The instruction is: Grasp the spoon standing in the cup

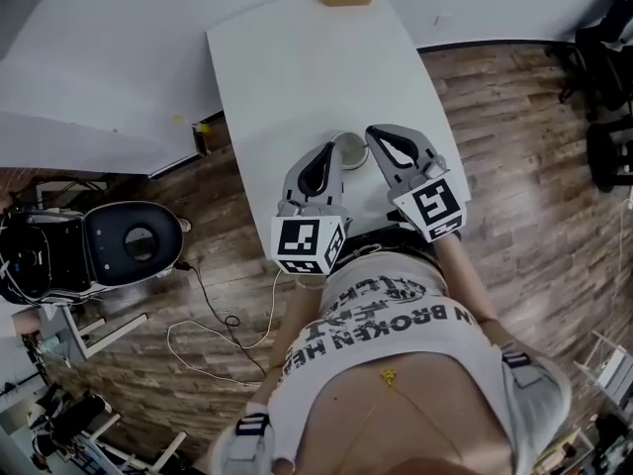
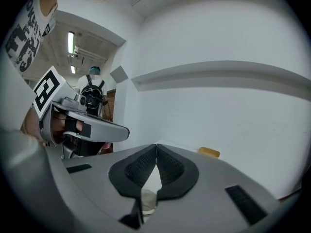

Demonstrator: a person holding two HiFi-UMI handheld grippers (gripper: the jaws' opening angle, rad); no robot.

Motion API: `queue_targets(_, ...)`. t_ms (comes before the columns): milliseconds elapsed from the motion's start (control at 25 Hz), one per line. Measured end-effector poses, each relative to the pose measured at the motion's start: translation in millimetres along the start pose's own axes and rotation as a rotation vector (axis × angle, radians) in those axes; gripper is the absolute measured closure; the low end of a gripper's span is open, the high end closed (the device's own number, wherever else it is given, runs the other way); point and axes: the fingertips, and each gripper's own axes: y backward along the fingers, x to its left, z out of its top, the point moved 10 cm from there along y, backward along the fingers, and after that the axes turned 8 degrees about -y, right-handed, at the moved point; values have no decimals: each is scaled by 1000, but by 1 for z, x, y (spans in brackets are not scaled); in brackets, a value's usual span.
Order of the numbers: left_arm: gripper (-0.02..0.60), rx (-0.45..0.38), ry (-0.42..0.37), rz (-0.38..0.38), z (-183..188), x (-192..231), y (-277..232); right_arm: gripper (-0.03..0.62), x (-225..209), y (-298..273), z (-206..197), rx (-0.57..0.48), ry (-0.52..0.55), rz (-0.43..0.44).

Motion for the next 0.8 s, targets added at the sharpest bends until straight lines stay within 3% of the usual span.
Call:
queue_targets(320, 586, 22, -1, 56, 2, -2, -4, 586, -19, -10, -16, 55, -18, 43)
queue_targets(800, 586, 44, 3, 71, -5, -16, -6, 586, -38, -17, -54, 157, 3, 52)
